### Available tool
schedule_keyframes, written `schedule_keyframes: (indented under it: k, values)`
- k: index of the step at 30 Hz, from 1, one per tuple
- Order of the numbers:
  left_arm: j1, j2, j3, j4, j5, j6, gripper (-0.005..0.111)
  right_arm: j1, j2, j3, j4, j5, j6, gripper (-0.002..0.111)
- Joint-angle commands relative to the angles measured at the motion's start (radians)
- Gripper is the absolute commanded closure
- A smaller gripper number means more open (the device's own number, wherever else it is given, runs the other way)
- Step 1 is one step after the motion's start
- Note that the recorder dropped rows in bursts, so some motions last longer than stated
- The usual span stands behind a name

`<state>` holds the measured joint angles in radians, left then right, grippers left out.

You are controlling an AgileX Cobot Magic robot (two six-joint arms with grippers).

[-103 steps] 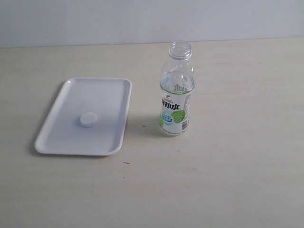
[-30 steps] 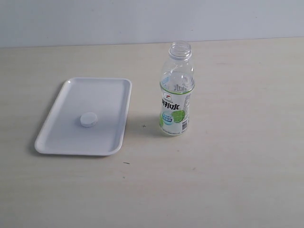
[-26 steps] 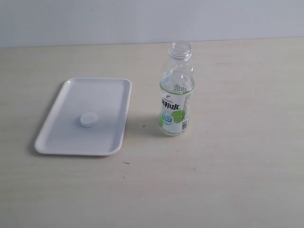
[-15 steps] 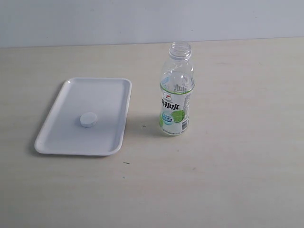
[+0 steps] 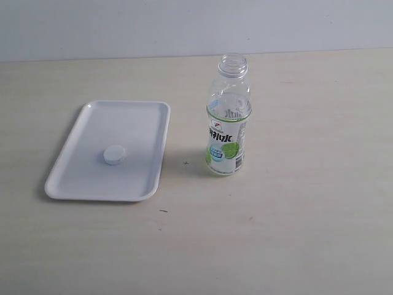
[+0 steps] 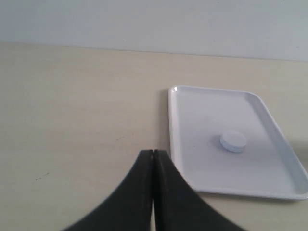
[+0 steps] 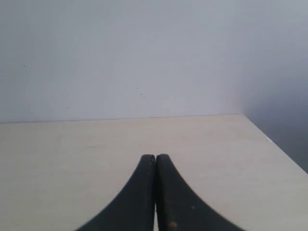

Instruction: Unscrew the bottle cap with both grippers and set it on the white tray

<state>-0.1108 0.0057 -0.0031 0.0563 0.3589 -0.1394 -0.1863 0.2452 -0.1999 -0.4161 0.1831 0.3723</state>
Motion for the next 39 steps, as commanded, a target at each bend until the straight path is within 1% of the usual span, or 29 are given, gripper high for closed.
schedule_keyframes:
  k: [1, 6, 8, 10, 14, 17, 25, 30, 32, 36, 39]
  values:
    - [-0.008, -0.006, 0.003, -0.007, -0.004, 0.002, 0.107, -0.007, -0.007, 0.005, -0.009, 0.006, -0.012, 0.108]
    - [-0.008, -0.006, 0.003, -0.007, -0.004, 0.002, 0.107, -0.007, -0.011, 0.036, -0.007, 0.004, -0.012, 0.108]
    - [-0.008, -0.006, 0.003, -0.007, -0.004, 0.002, 0.107, -0.007, -0.031, 0.053, 0.022, 0.006, -0.015, 0.108]
    - [-0.008, -0.006, 0.003, -0.007, -0.004, 0.002, 0.107, -0.007, -0.067, 0.068, 0.063, 0.004, -0.049, 0.108]
    - [-0.008, -0.006, 0.003, -0.007, -0.004, 0.002, 0.107, -0.007, -0.173, 0.103, 0.205, 0.002, -0.189, 0.108]
    - [-0.008, -0.006, 0.003, -0.007, -0.004, 0.002, 0.107, -0.007, -0.245, 0.118, 0.230, 0.009, -0.207, 0.108]
    - [-0.008, -0.006, 0.003, -0.007, -0.004, 0.002, 0.107, -0.007, -0.245, 0.125, 0.268, 0.035, -0.231, 0.108]
    - [-0.008, -0.006, 0.003, -0.007, -0.004, 0.002, 0.107, -0.007, -0.245, 0.125, 0.387, 0.119, -0.395, 0.108]
    - [-0.008, -0.006, 0.003, -0.007, -0.004, 0.002, 0.107, -0.007, -0.245, 0.125, 0.410, 0.148, -0.431, 0.108]
    - [-0.008, -0.006, 0.003, -0.007, -0.004, 0.002, 0.107, -0.007, -0.245, 0.130, 0.437, 0.177, -0.431, 0.108]
    - [-0.008, -0.006, 0.003, -0.007, -0.004, 0.002, 0.107, -0.007, -0.245, 0.191, 0.439, 0.159, -0.420, 0.108]
